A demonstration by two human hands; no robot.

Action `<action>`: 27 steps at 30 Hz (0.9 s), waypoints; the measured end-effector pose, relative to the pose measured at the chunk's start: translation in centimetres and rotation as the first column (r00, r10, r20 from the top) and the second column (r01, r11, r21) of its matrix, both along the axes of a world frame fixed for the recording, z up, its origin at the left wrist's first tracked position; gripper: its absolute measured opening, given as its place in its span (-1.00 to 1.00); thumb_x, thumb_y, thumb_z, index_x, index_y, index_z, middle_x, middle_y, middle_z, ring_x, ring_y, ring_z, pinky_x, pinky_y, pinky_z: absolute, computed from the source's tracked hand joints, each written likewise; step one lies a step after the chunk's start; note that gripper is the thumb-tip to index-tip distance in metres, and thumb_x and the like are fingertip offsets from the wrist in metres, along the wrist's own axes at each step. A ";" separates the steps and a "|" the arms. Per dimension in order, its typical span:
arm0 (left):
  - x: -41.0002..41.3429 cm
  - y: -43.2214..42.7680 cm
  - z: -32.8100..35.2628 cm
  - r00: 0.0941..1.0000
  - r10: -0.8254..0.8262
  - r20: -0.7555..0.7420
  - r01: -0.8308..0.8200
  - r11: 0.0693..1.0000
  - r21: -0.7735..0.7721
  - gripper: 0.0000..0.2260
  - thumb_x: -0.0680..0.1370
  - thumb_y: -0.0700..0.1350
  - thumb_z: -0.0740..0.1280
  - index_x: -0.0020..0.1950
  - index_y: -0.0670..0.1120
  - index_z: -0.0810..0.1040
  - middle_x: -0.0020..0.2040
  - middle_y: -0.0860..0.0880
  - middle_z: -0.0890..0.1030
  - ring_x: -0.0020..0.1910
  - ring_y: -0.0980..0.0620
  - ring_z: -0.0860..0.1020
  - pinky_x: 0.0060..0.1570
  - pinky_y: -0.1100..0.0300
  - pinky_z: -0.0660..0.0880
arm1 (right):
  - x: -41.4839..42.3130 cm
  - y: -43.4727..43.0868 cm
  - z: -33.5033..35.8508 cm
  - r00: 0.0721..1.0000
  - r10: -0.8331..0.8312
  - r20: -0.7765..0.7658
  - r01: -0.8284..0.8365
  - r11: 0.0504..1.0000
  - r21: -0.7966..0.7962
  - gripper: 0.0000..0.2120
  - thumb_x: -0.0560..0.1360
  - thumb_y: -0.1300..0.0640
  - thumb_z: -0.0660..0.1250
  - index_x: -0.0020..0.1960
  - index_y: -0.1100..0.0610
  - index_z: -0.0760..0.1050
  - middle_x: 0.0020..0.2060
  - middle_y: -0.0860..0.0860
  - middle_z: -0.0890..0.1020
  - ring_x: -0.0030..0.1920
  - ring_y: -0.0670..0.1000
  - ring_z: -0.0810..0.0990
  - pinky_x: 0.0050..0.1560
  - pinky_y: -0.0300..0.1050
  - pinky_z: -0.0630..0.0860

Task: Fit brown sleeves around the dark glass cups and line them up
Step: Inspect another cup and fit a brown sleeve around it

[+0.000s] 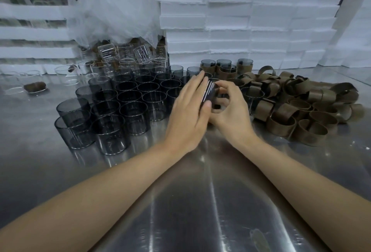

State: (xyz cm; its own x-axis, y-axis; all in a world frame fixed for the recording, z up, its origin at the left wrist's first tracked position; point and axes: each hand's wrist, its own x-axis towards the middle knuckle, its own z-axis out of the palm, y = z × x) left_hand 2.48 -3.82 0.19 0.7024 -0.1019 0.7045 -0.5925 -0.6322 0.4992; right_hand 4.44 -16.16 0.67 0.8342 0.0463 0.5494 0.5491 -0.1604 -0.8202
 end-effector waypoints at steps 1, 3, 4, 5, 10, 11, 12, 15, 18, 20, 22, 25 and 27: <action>-0.1 -0.3 -0.1 1.000 0.007 -0.006 -0.007 0.999 0.046 -0.51 0.65 -0.08 0.11 0.57 -0.14 0.15 0.59 -0.04 0.15 0.57 0.05 0.06 0.54 0.16 -0.01 | 0.1 0.1 -0.1 1.000 -0.020 0.002 0.020 1.000 -0.015 -0.43 0.32 0.39 0.49 0.18 -0.03 0.41 0.16 0.08 0.47 -0.04 -0.16 0.60 -0.20 -0.39 0.52; -0.1 -0.4 -0.3 0.999 0.030 -0.036 -0.029 0.999 0.012 -0.44 0.63 -0.10 0.19 0.59 -0.13 0.06 0.60 -0.03 0.09 0.58 0.06 0.04 0.53 0.20 0.01 | 0.2 0.2 -0.3 0.999 -0.036 0.000 0.036 0.999 -0.041 -0.44 0.31 0.40 0.47 0.15 -0.06 0.41 0.13 0.05 0.47 -0.06 -0.19 0.59 -0.20 -0.40 0.51; -0.1 -0.4 -0.3 0.997 0.042 -0.068 -0.044 0.998 -0.033 -0.39 0.62 -0.10 0.23 0.60 -0.11 0.02 0.61 -0.02 0.08 0.57 0.08 0.06 0.49 0.25 0.05 | 0.3 0.2 -0.4 1.000 -0.027 0.007 0.027 0.998 -0.048 -0.43 0.30 0.42 0.47 0.12 -0.08 0.41 0.12 0.03 0.46 -0.07 -0.18 0.59 -0.20 -0.39 0.51; -0.1 -0.3 -0.4 0.992 0.053 -0.111 -0.062 0.995 -0.077 -0.34 0.61 -0.07 0.27 0.61 -0.08 -0.01 0.60 -0.01 0.09 0.55 0.09 0.11 0.43 0.29 0.11 | 0.3 0.3 -0.4 1.000 -0.014 0.021 0.015 0.998 -0.057 -0.41 0.29 0.44 0.47 0.10 -0.11 0.40 0.10 0.01 0.44 -0.07 -0.17 0.58 -0.21 -0.37 0.51; 0.6 0.6 -0.1 0.951 -0.091 -0.294 -0.001 0.954 -0.300 -0.17 0.44 -0.03 0.50 0.58 0.05 0.10 0.31 0.13 0.49 0.22 0.30 0.48 0.15 0.53 0.32 | -0.1 0.5 -0.4 0.997 0.036 0.070 -0.031 0.997 -0.076 -0.37 0.28 0.47 0.43 0.02 -0.19 0.35 0.10 0.03 0.41 -0.05 -0.12 0.58 -0.20 -0.18 0.57; 0.8 0.8 0.1 0.931 -0.184 -0.315 0.053 0.923 -0.382 -0.15 0.39 -0.03 0.54 0.57 0.06 0.14 0.28 0.16 0.51 0.19 0.32 0.50 0.19 0.51 0.35 | -0.1 0.4 -0.3 0.997 0.042 0.068 -0.037 0.997 -0.071 -0.37 0.28 0.48 0.41 0.01 -0.19 0.35 0.11 0.06 0.43 -0.03 -0.08 0.59 -0.19 -0.08 0.61; 0.9 1.1 0.2 0.900 -0.286 -0.329 0.108 0.877 -0.468 -0.14 0.35 -0.04 0.55 0.55 0.07 0.18 0.28 0.13 0.53 0.21 0.29 0.52 0.24 0.41 0.39 | -0.2 0.3 -0.2 0.997 0.061 0.056 -0.058 0.997 -0.054 -0.37 0.29 0.49 0.40 0.00 -0.20 0.36 0.11 0.09 0.46 -0.02 -0.07 0.61 -0.19 0.00 0.63; 1.3 1.4 0.1 0.799 -0.505 -0.327 0.207 0.741 -0.638 -0.28 0.33 -0.12 0.50 0.44 0.11 0.30 0.30 -0.01 0.54 0.25 0.13 0.55 0.27 0.20 0.47 | -0.1 -0.1 -0.1 0.982 0.185 -0.027 -0.183 0.982 0.052 -0.40 0.34 0.53 0.39 0.04 -0.12 0.36 0.06 0.02 0.54 -0.02 -0.06 0.64 -0.13 -0.03 0.64; 1.6 1.2 -0.3 0.725 -0.589 -0.358 0.272 0.722 -0.636 -0.49 0.37 -0.16 0.46 0.29 0.05 0.44 0.12 0.07 0.64 0.15 0.14 0.59 0.18 0.21 0.50 | 0.3 -0.4 -0.2 0.960 0.263 -0.098 -0.248 0.958 0.145 -0.41 0.36 0.61 0.35 0.08 0.03 0.27 0.03 0.16 0.58 -0.05 0.04 0.64 -0.01 0.06 0.60; 1.5 1.1 -0.5 0.729 -0.583 -0.358 0.284 0.733 -0.618 -0.51 0.39 -0.16 0.46 0.29 0.00 0.44 0.05 0.11 0.66 0.11 0.17 0.60 0.11 0.28 0.50 | 0.4 -0.4 -0.2 0.957 0.272 -0.099 -0.254 0.954 0.162 -0.41 0.37 0.62 0.33 0.09 0.03 0.24 0.01 0.23 0.58 -0.07 0.09 0.63 0.03 0.14 0.57; 1.5 1.0 -0.5 0.752 -0.567 -0.336 0.280 0.736 -0.616 -0.52 0.39 -0.16 0.46 0.29 -0.03 0.44 0.06 0.09 0.65 0.10 0.17 0.60 0.09 0.30 0.50 | 0.4 -0.3 -0.1 0.961 0.263 -0.082 -0.250 0.958 0.141 -0.40 0.38 0.60 0.33 0.13 0.00 0.27 0.00 0.19 0.60 -0.08 0.07 0.65 0.04 0.13 0.59; 1.4 0.9 -0.6 0.786 -0.538 -0.305 0.264 0.738 -0.621 -0.57 0.39 -0.17 0.45 0.23 0.01 0.46 0.04 0.11 0.65 0.08 0.21 0.60 0.04 0.35 0.49 | 0.4 -0.5 0.1 0.984 0.173 -0.042 -0.172 0.985 0.018 -0.36 0.39 0.53 0.37 0.25 -0.05 0.33 -0.01 0.09 0.65 -0.04 0.05 0.68 0.06 0.10 0.62; 1.5 1.0 -0.7 0.804 -0.516 -0.296 0.252 0.746 -0.616 -0.55 0.39 -0.17 0.46 0.25 0.00 0.45 0.06 0.13 0.66 0.11 0.20 0.60 0.06 0.35 0.49 | 0.5 -0.7 0.2 0.994 0.106 -0.017 -0.107 0.991 -0.083 -0.30 0.40 0.47 0.39 0.35 -0.12 0.31 -0.02 0.07 0.66 -0.03 0.07 0.68 0.07 0.04 0.61</action>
State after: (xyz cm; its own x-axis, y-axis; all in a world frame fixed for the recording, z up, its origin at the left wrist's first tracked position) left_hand 3.97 -2.84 -0.52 0.9184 -0.1425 0.3692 -0.3668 0.0437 0.9293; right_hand 4.90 -16.91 0.85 0.8286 0.1806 0.5299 0.5569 -0.1699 -0.8130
